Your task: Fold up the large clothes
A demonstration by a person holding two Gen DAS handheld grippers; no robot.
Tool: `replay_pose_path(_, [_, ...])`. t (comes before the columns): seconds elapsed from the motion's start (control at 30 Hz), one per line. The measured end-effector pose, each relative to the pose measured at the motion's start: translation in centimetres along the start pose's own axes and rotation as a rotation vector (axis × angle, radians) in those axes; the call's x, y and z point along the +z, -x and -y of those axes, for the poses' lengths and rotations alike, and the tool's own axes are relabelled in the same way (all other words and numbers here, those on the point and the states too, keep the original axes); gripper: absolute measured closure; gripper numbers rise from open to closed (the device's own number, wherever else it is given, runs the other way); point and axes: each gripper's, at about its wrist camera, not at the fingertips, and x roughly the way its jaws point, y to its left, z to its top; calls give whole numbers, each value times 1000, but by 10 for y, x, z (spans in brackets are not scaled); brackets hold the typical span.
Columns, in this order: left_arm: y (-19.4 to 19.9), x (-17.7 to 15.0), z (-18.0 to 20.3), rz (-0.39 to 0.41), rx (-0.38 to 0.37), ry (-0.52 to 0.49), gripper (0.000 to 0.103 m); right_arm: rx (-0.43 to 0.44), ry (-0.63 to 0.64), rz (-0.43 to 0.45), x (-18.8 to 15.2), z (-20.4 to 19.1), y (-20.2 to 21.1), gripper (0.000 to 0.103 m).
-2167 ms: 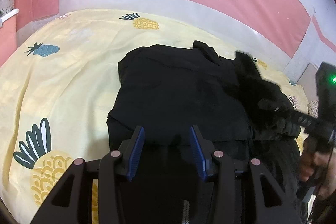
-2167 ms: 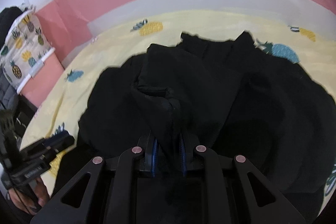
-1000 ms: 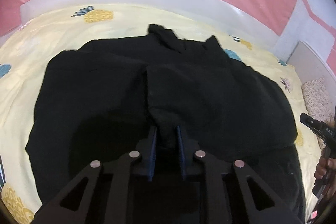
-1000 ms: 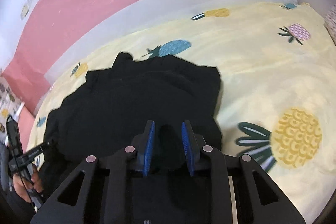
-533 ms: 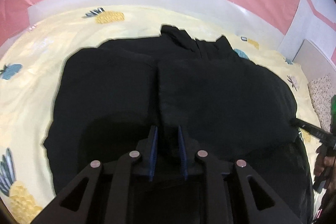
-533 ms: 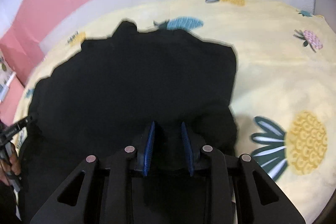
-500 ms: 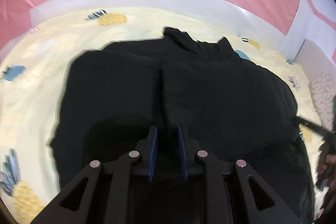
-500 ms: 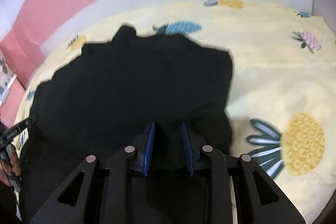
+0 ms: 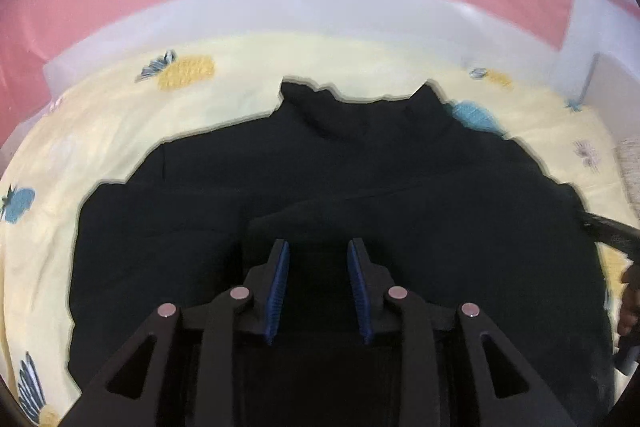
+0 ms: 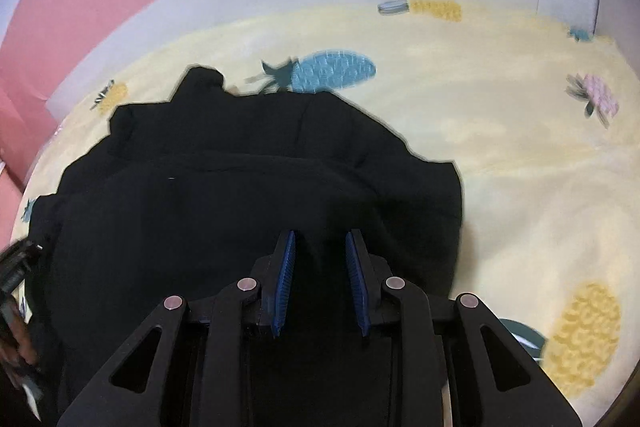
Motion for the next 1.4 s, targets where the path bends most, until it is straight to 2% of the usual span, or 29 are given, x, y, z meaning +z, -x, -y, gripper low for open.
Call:
replay_pose_path(0.2, [-9,-9,-8,26,-10,-2,69,-31,25,-7,0,-2,-12,76])
replay_pose_path(0.47, [33,-15,-18,21,15,4,69,0,24,50,-15,-5,46,76])
replay_pose_path(0.7, [89,-50,-21,39,-25,0,69,70,62,84,-57,-16,102,71])
replay_pose_path(1.0, [147,-101,-17,45,-63,-7,69,93,88,79,-108,-20,137,71])
replay_pose_path(1.33, [199,-153,-14,49,-92,39,69,146,87,99,-177,-15,189,71])
replay_pose_path(1.4, [209,-164,-13,48,-94,49,69,137,93,105,-194,-15,201,64])
